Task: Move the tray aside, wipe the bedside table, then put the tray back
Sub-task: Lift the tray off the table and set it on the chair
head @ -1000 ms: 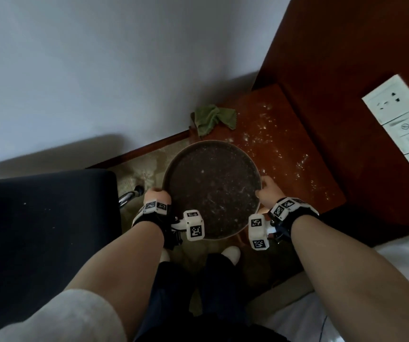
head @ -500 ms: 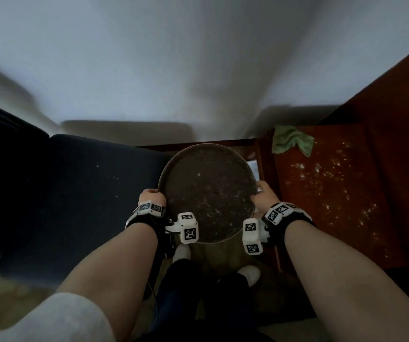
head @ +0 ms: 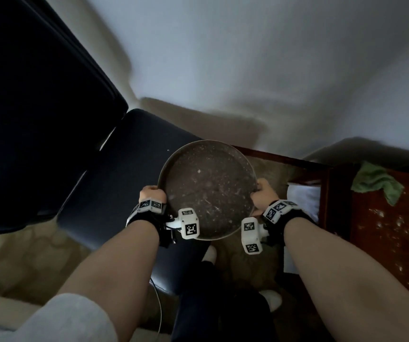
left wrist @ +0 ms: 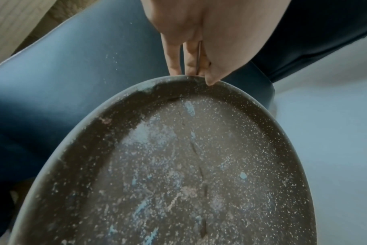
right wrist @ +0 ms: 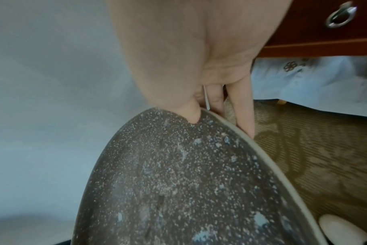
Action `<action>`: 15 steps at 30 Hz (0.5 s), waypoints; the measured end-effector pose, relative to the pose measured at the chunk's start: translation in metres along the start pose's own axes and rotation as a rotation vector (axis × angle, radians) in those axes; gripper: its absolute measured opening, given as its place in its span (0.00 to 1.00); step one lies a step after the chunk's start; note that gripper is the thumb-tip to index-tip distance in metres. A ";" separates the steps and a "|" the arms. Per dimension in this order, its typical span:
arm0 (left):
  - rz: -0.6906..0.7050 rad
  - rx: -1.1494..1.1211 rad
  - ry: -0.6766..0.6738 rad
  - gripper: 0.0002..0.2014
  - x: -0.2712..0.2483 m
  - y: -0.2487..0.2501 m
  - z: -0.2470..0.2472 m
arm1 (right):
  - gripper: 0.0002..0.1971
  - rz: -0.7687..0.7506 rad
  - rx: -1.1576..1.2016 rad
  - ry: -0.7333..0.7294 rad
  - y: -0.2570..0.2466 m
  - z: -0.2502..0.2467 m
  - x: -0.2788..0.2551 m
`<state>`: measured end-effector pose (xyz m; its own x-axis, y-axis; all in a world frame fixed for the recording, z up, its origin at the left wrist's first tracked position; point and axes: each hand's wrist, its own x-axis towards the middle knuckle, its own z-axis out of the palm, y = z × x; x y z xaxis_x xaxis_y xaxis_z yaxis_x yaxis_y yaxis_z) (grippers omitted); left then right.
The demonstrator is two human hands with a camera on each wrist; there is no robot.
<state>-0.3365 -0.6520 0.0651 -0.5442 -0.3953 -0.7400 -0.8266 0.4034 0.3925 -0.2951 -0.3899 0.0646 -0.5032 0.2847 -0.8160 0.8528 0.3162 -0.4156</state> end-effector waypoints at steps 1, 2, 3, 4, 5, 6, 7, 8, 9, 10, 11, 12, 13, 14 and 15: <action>-0.008 -0.017 0.005 0.18 0.006 -0.002 -0.006 | 0.18 -0.003 -0.012 -0.009 -0.008 0.009 0.002; -0.012 -0.034 0.008 0.18 0.013 -0.005 -0.012 | 0.18 -0.012 -0.026 -0.011 -0.014 0.017 0.006; -0.015 -0.051 0.007 0.17 0.020 -0.008 -0.017 | 0.18 -0.021 -0.042 -0.013 -0.020 0.026 0.009; -0.017 -0.065 0.007 0.17 0.027 -0.010 -0.021 | 0.17 -0.035 -0.054 -0.011 -0.026 0.033 0.012; -0.024 -0.077 0.012 0.17 0.034 -0.013 -0.025 | 0.17 -0.037 -0.066 -0.022 -0.031 0.041 0.016; -0.030 -0.088 0.023 0.18 0.041 -0.016 -0.029 | 0.16 -0.031 -0.064 -0.038 -0.035 0.049 0.020; -0.036 -0.097 0.037 0.18 0.047 -0.018 -0.032 | 0.16 -0.023 -0.064 -0.051 -0.039 0.057 0.025; -0.041 -0.102 0.052 0.18 0.054 -0.021 -0.035 | 0.17 -0.024 -0.065 -0.064 -0.043 0.064 0.028; -0.046 -0.103 0.066 0.18 0.061 -0.023 -0.037 | 0.17 -0.021 -0.073 -0.075 -0.048 0.071 0.033; -0.050 -0.104 0.083 0.19 0.066 -0.024 -0.040 | 0.17 -0.025 -0.071 -0.082 -0.051 0.077 0.037; -0.054 -0.104 0.098 0.19 0.070 -0.025 -0.042 | 0.17 -0.029 -0.077 -0.085 -0.055 0.083 0.040; -0.055 -0.108 0.107 0.19 0.075 -0.026 -0.044 | 0.17 -0.040 -0.084 -0.080 -0.056 0.089 0.045; -0.057 -0.119 0.106 0.19 0.081 -0.027 -0.045 | 0.16 -0.050 -0.101 -0.067 -0.057 0.094 0.050; -0.060 -0.131 0.103 0.18 0.086 -0.029 -0.045 | 0.15 -0.059 -0.121 -0.055 -0.058 0.099 0.055; -0.061 -0.139 0.099 0.17 0.091 -0.031 -0.044 | 0.15 -0.059 -0.142 -0.049 -0.058 0.103 0.059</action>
<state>-0.3667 -0.7369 0.0101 -0.4982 -0.4979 -0.7099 -0.8667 0.2607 0.4254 -0.3599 -0.4851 -0.0008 -0.5413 0.2189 -0.8119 0.7920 0.4572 -0.4048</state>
